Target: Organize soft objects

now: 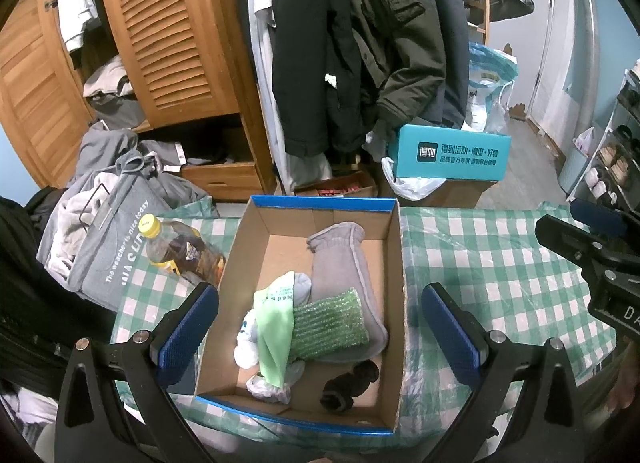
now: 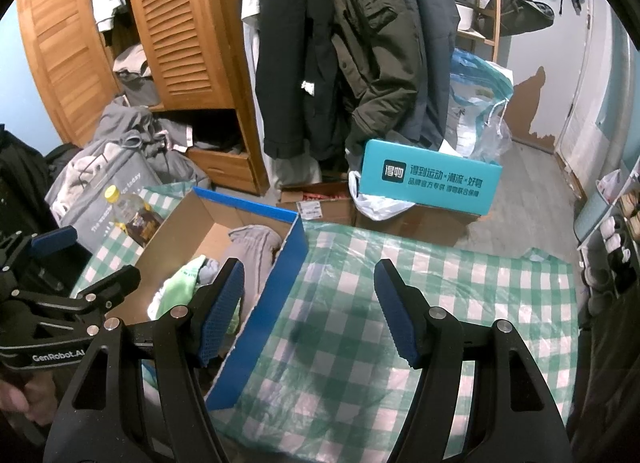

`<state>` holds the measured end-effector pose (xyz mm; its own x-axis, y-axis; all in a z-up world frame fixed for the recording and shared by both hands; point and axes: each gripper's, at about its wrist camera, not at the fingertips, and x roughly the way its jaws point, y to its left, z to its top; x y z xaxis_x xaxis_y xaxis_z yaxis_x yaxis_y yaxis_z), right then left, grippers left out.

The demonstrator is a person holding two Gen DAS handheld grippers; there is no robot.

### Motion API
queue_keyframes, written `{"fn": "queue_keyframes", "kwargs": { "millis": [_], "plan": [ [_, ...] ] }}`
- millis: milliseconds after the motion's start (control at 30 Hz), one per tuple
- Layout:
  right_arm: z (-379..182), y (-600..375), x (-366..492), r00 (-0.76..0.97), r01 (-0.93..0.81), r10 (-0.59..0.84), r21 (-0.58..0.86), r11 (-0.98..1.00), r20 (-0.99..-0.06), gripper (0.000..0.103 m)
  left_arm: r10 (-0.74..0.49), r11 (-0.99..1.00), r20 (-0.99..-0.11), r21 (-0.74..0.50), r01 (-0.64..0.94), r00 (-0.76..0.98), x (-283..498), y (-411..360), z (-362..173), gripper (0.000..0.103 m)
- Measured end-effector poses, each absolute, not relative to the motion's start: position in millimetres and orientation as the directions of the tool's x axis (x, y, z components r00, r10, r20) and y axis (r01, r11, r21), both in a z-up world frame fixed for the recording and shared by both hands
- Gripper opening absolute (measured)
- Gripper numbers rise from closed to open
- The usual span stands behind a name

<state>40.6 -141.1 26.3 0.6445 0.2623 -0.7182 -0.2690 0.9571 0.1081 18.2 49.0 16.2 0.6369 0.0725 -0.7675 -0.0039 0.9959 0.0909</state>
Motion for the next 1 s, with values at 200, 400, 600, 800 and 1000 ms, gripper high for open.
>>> {"fn": "queue_keyframes", "kwargs": {
  "millis": [200, 400, 600, 800, 1000],
  "plan": [
    [26.7, -140.9, 39.9, 0.645, -0.268, 0.262, 0.108, 0.957, -0.718, 0.067, 0.074, 0.996, -0.769, 0.093, -0.004, 0.634, 17.8, 49.5, 15.5, 0.102],
    [26.6, -140.8, 40.1, 0.644, -0.269, 0.262, 0.108, 0.957, -0.719, 0.067, 0.077, 0.995, -0.768, 0.098, -0.002, 0.636, 17.5, 49.4, 15.7, 0.102],
    [26.8, -141.2, 40.2, 0.645, -0.269, 0.262, 0.107, 0.957, -0.717, 0.067, 0.077, 0.995, -0.769, 0.098, -0.003, 0.635, 17.9, 47.5, 15.8, 0.102],
    [27.0, -140.4, 39.9, 0.644, -0.27, 0.262, 0.106, 0.957, -0.719, 0.067, 0.075, 0.995, -0.772, 0.097, 0.0, 0.631, 16.8, 48.2, 15.6, 0.102],
    [27.1, -139.6, 39.5, 0.645, -0.27, 0.261, 0.106, 0.957, -0.718, 0.067, 0.073, 0.995, -0.775, 0.098, 0.005, 0.627, 14.1, 49.7, 14.6, 0.102]
  ]
}}
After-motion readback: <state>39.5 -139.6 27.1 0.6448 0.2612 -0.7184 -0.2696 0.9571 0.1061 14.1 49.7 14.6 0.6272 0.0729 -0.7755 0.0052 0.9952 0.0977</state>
